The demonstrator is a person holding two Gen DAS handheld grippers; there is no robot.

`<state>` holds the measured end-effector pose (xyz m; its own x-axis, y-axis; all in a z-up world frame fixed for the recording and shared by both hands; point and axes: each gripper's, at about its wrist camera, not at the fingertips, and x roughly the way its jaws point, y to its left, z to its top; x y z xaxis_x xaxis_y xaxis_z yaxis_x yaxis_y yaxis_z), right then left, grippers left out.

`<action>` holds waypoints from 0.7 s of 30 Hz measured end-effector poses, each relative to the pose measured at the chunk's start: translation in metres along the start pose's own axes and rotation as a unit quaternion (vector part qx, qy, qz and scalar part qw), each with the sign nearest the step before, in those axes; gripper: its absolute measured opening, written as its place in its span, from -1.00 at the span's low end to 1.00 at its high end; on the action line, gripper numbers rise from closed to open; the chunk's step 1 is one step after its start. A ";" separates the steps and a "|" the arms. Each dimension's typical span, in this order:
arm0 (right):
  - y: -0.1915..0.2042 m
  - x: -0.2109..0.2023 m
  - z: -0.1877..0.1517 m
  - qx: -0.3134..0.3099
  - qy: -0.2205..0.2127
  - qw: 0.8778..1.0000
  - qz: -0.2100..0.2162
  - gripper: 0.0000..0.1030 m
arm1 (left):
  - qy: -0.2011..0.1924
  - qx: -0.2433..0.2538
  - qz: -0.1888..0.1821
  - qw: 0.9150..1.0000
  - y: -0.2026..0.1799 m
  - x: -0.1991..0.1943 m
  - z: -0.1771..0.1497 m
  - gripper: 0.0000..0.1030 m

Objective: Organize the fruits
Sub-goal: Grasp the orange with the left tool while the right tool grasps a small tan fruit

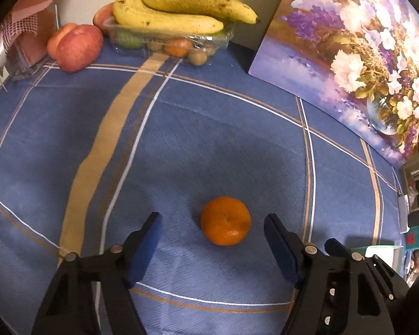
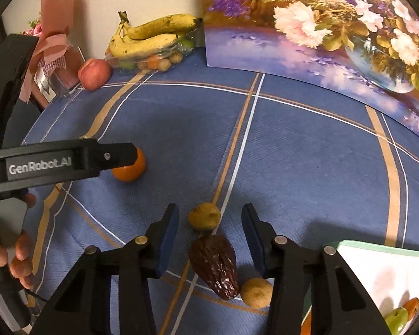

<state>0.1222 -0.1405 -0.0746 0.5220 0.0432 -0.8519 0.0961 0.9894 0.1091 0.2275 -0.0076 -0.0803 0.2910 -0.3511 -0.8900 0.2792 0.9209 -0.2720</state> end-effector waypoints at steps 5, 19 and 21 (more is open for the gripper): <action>0.002 0.008 0.000 -0.005 0.003 1.000 0.002 -0.27 | 0.008 0.001 -0.013 1.000 -0.003 0.005 0.000 -0.09; 0.000 -0.002 0.000 0.000 -0.008 1.000 0.015 -0.48 | -0.007 0.013 -0.015 1.000 -0.011 -0.014 -0.003 -0.23; -0.001 -0.009 0.000 0.002 -0.012 1.000 0.014 -0.48 | -0.013 0.017 -0.013 1.000 -0.013 -0.021 -0.004 -0.23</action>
<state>0.1177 -0.1423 -0.0667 0.5445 0.0678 -0.8360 0.0846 0.9872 0.1352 0.2137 -0.0116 -0.0597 0.3070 -0.3799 -0.8726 0.3183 0.9050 -0.2821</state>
